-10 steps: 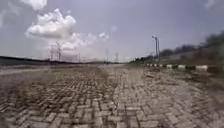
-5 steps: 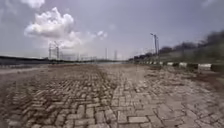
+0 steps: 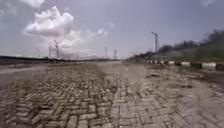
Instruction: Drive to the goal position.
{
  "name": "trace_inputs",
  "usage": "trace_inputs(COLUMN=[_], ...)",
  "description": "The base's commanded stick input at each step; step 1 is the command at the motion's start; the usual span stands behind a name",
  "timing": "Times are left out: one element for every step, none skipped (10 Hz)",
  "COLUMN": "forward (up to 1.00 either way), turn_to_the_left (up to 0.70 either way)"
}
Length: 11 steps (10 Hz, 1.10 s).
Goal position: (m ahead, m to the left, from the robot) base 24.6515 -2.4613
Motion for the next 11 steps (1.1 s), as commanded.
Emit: trace_inputs(forward=[0.7, 0.7, 0.7, 0.7, 0.7, 0.7, 0.7, 0.7, 0.7, 0.7, 0.7], turn_to_the_left=[0.0, 0.0, 0.0, 0.0, 0.0, 0.0, 0.0, 0.0, 0.0, 0.0, 0.0])
